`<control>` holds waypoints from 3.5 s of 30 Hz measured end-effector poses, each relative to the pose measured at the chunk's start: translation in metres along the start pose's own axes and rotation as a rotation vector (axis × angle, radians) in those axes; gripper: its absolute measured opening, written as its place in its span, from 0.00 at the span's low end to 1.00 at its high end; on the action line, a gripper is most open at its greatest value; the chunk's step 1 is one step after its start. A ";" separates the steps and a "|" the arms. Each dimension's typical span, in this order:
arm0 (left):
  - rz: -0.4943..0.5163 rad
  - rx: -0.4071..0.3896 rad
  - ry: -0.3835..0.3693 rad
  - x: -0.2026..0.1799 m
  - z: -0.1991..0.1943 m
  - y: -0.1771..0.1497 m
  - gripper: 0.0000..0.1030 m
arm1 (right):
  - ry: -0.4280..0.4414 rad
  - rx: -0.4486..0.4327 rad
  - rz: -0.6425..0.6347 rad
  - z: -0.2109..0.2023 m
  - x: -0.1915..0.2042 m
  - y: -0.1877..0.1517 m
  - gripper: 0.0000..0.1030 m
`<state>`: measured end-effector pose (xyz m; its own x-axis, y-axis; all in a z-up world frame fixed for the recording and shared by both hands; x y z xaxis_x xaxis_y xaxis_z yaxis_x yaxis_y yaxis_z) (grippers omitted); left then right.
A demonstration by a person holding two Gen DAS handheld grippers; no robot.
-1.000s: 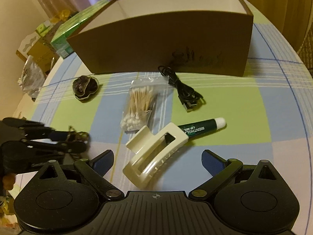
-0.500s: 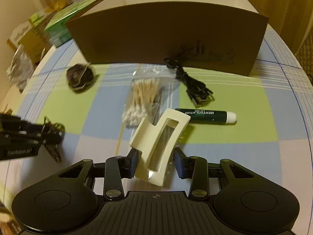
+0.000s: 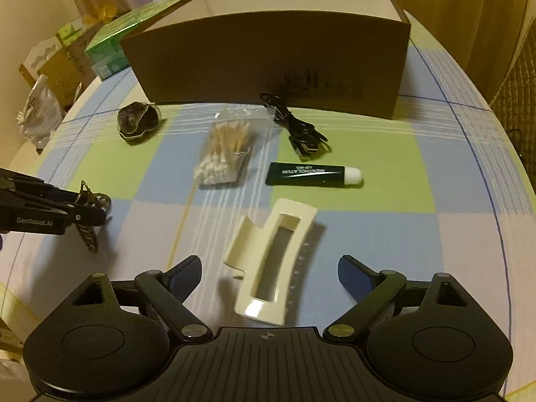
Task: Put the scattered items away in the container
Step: 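Grasp the leopard-print hair clip with the left tool while the right tool grasps the cream claw clip, then lift and carry the hair clip and claw clip over the box with both tools, then open both tools to drop the two clips into the box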
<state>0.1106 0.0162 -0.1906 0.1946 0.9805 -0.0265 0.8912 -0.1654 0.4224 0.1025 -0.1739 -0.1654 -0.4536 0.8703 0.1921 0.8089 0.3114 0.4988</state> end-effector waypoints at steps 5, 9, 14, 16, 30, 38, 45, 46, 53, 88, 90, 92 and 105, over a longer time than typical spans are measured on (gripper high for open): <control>0.007 -0.011 0.025 -0.002 0.004 0.008 0.34 | -0.042 0.006 0.016 0.016 0.004 0.005 0.56; 0.031 -0.014 0.044 -0.005 0.005 0.009 0.25 | -0.061 0.002 -0.009 0.017 0.002 0.007 0.43; 0.017 -0.027 0.037 -0.003 -0.003 0.007 0.25 | -0.036 -0.007 -0.019 0.009 -0.001 0.004 0.43; 0.015 -0.036 0.034 -0.002 -0.008 0.008 0.25 | -0.029 -0.015 -0.013 0.004 -0.004 0.006 0.43; 0.031 -0.178 0.015 -0.012 -0.060 0.041 0.24 | 0.020 -0.102 -0.024 -0.025 -0.006 0.041 0.43; 0.049 -0.230 0.010 -0.020 -0.076 0.062 0.24 | 0.040 -0.131 -0.050 -0.031 -0.006 0.058 0.43; 0.062 -0.261 0.008 -0.021 -0.084 0.077 0.24 | 0.054 -0.153 -0.066 -0.037 -0.012 0.077 0.43; 0.064 -0.266 0.009 -0.020 -0.085 0.079 0.24 | 0.056 -0.158 -0.067 -0.039 -0.013 0.080 0.43; 0.076 -0.307 0.016 -0.016 -0.097 0.098 0.24 | 0.087 -0.191 -0.059 -0.050 -0.019 0.104 0.43; 0.241 -0.345 0.075 0.013 -0.062 0.254 0.25 | 0.156 -0.306 -0.135 -0.026 -0.035 0.265 0.43; 0.254 -0.302 0.079 0.015 -0.042 0.258 0.25 | 0.154 -0.288 -0.136 -0.014 -0.038 0.270 0.43; 0.271 -0.258 0.076 0.016 -0.023 0.259 0.25 | 0.150 -0.266 -0.134 -0.002 -0.041 0.274 0.43; 0.364 0.003 0.087 0.022 0.062 0.249 0.25 | 0.116 -0.117 -0.150 0.060 -0.056 0.266 0.43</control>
<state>0.3622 -0.0095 -0.1419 0.4633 0.8628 0.2025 0.7715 -0.5051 0.3870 0.3657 -0.1168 -0.0939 -0.6112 0.7655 0.2011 0.6832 0.3820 0.6224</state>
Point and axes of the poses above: each gripper's, at about its wrist camera, not at the fingertips, and z roughly the way its jaws point, x to its left, y to its top, the point moved 8 cm from there along z, roughly the way its jaws point, and after that the axes turned 5 degrees about z, right-handed, at the moved point
